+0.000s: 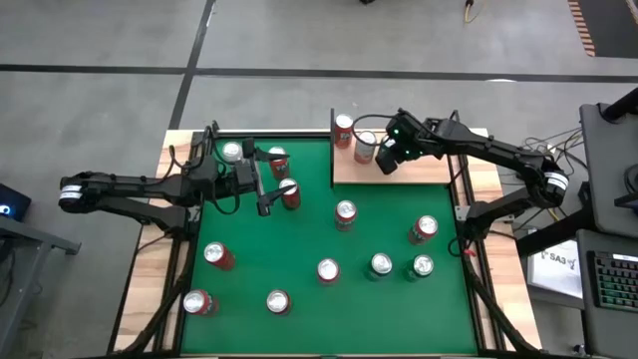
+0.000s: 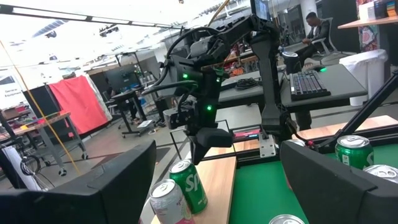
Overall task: Place canned beverage on shelf
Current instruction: Put the left green soda can on the shelf
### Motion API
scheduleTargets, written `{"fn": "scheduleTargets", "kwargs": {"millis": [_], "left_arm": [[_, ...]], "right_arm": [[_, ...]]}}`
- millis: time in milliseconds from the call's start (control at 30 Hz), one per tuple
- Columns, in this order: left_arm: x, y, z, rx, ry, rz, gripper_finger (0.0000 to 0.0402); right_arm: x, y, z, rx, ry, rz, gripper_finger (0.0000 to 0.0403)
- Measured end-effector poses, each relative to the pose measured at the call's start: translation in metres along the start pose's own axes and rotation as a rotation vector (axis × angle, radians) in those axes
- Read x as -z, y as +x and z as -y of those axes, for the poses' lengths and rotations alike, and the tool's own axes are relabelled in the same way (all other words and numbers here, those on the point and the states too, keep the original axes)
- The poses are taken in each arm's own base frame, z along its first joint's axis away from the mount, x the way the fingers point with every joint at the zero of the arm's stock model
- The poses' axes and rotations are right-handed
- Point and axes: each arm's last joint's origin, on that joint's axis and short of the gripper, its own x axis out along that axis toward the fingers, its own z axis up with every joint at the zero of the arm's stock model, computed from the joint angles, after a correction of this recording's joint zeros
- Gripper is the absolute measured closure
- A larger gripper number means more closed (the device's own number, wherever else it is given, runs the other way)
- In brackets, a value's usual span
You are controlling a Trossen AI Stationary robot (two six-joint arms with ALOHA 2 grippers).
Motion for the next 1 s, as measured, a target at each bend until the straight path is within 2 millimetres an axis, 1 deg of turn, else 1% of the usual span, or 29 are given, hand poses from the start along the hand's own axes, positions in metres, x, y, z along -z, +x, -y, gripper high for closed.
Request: {"fn": "scheduleTargets", "kwargs": {"millis": [233, 400, 633, 867, 1000], "left_arm": [[0.000, 0.000, 0.000, 0.000, -0.009, 0.000, 0.0075], [0.000, 0.000, 0.000, 0.000, -0.011, 0.001, 0.0075], [0.000, 0.000, 0.000, 0.000, -0.011, 0.001, 0.0075], [0.000, 0.000, 0.000, 0.001, -0.019, -0.003, 0.0075], [0.000, 0.000, 0.000, 0.001, -0.019, -0.002, 0.0075]], "right_arm": [[0.003, 0.001, 0.000, -0.031, -0.007, -0.039, 0.0390], [0.008, 0.014, 0.001, 0.028, -0.036, -0.068, 0.0390], [0.001, 0.023, -0.002, 0.051, -0.073, -0.037, 0.0390], [0.002, 0.022, -0.002, 0.034, -0.051, -0.049, 0.0390], [0.001, 0.016, -0.003, -0.007, -0.041, -0.034, 0.0390]]}}
